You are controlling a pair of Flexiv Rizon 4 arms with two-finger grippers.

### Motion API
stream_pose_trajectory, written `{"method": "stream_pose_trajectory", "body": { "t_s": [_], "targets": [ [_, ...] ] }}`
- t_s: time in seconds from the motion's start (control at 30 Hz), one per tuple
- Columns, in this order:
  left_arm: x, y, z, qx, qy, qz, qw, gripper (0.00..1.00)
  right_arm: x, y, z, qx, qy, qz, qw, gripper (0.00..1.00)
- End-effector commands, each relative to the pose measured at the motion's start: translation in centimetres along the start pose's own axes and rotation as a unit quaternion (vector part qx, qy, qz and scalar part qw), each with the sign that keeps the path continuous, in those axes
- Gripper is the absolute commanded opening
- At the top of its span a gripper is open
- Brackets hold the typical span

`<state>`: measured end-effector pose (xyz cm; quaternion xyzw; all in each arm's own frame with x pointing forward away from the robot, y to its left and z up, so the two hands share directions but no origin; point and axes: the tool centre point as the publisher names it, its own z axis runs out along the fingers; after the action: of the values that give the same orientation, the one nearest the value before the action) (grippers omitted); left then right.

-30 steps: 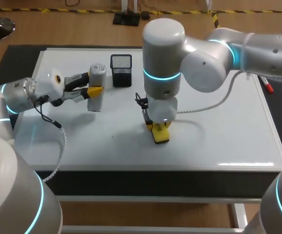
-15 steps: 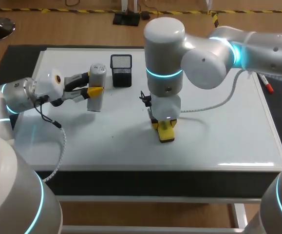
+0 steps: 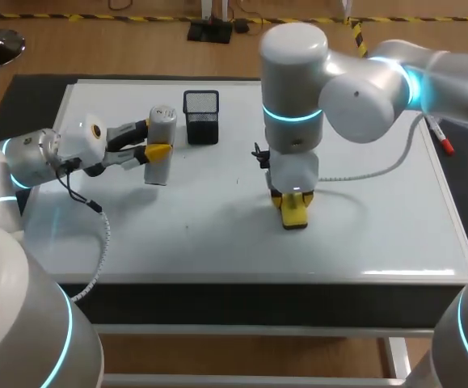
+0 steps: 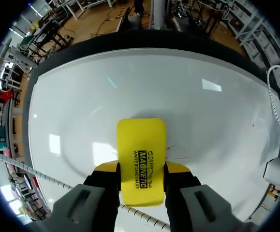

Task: Pick up the inspection probe, press it on each red-marked spot on the whiteboard one by one, put down the probe, pick up the eraser, and wipe off all the red marks.

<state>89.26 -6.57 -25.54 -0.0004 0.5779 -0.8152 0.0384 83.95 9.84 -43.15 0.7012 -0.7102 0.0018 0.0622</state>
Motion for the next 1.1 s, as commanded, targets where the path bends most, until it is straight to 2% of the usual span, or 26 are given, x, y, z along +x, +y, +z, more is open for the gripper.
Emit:
{"method": "stream_pose_trajectory", "body": {
  "t_s": [0.03, 0.33, 0.47, 0.6, 0.83, 1.1],
  "targets": [
    [-0.1, 0.1, 0.0, 0.002, 0.002, 0.0, 1.0, 0.0, 1.1, -0.3, 0.7, 0.003, 0.0, 0.004, 1.0, 0.0],
    [-0.1, 0.1, 0.0, 0.002, 0.002, 0.0, 1.0, 0.0, 2.5, -1.0, 0.0, 0.012, -0.001, 0.021, 1.0, 0.0],
    [-0.1, 0.1, 0.0, 0.002, 0.002, 0.0, 1.0, 0.0, 3.2, -1.4, -1.1, 0.016, -0.006, 0.029, 0.999, 0.0],
    [-0.1, 0.1, 0.0, 0.002, 0.002, 0.0, 1.0, 0.0, 4.7, -2.2, -2.4, -0.01, -0.01, 0.041, 0.999, 0.0],
    [-0.1, 0.1, 0.0, 0.002, 0.002, 0.0, 1.0, 0.0, 7.3, -4.3, -5.1, 0.01, -0.021, 0.065, 0.998, 0.0],
    [-0.1, 0.1, 0.0, 0.002, 0.002, 0.0, 1.0, 0.0, 7.3, -4.3, -5.1, 0.01, -0.021, 0.065, 0.998, 0.0]
  ]
}}
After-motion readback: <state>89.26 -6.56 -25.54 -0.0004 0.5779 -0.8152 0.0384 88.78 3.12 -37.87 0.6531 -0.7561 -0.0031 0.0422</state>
